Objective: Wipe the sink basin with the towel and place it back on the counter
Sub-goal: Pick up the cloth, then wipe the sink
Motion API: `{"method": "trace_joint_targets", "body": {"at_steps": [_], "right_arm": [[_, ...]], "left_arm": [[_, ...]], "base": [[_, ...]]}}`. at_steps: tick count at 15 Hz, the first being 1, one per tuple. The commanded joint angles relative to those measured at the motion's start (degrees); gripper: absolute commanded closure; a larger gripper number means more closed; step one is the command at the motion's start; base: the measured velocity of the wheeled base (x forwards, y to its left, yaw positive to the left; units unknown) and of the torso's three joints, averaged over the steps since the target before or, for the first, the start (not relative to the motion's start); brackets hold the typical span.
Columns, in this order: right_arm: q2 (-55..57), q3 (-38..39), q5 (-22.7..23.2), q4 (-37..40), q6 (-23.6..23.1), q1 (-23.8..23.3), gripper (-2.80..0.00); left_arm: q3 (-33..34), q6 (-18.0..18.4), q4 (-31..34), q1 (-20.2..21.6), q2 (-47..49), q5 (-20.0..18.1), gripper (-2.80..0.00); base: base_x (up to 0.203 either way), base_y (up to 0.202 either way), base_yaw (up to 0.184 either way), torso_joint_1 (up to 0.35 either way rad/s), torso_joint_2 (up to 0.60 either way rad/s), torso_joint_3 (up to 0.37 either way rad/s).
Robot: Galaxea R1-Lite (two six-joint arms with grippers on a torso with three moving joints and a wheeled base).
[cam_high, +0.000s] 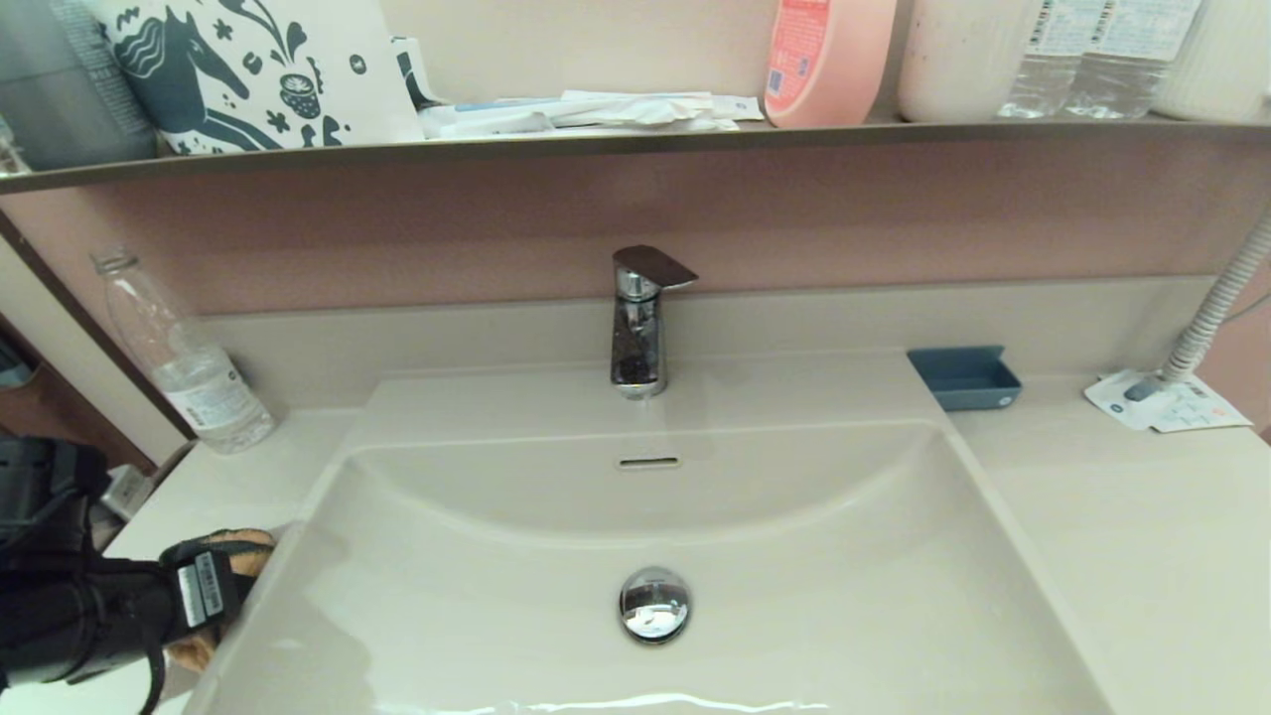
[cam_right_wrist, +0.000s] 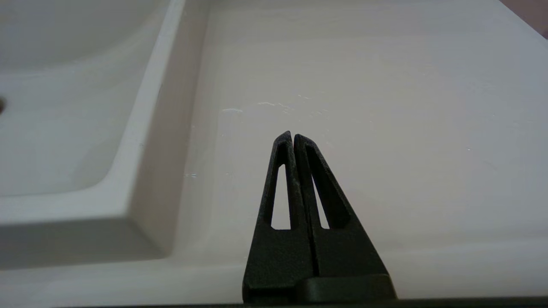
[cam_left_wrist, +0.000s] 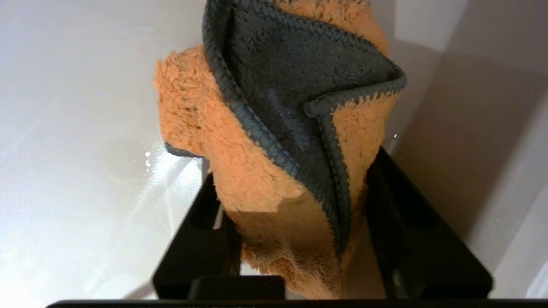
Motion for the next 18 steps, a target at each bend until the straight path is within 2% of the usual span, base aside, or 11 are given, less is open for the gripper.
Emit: {"method": "trace_joint_targets", "body": {"at_steps": [1, 3, 6, 9, 13, 16, 18], "right_arm": [[0.07, 0.00, -0.02, 0.01, 0.01, 0.00, 0.00], [0.07, 0.00, -0.02, 0.01, 0.02, 0.00, 0.00], [0.07, 0.00, -0.02, 0.06, 0.02, 0.00, 0.00], [0.07, 0.00, -0.02, 0.01, 0.02, 0.00, 0.00], [0.07, 0.00, -0.02, 0.01, 0.02, 0.00, 0.00], [0.07, 0.00, -0.02, 0.01, 0.02, 0.00, 0.00], [0.07, 0.00, -0.02, 0.01, 0.02, 0.00, 0.00]], "left_arm": [[-2.59, -0.11, 0.35, 0.11, -2.22, 0.40, 0.00], [-6.91, -0.09, 4.39, 0.15, -4.02, 0.51, 0.00], [-12.50, -0.03, 14.59, -0.06, -7.85, 0.19, 0.00], [-14.28, -0.42, 16.10, -0.08, -10.63, -0.07, 0.00], [-15.51, -4.94, 17.10, -3.57, -15.32, 0.19, 0.00], [-16.47, -6.24, 22.97, -5.63, -19.80, 0.43, 0.00], [-16.15, -9.45, 24.00, -5.96, -21.70, 0.44, 0.00]], "base": [[0.000, 0.000, 0.000, 0.000, 0.00, 0.000], [0.000, 0.000, 0.000, 0.000, 0.00, 0.000], [0.000, 0.000, 0.000, 0.000, 0.00, 0.000], [0.000, 0.000, 0.000, 0.000, 0.00, 0.000], [0.000, 0.000, 0.000, 0.000, 0.00, 0.000], [0.000, 0.000, 0.000, 0.000, 0.00, 0.000], [0.000, 0.000, 0.000, 0.000, 0.00, 0.000]]}}
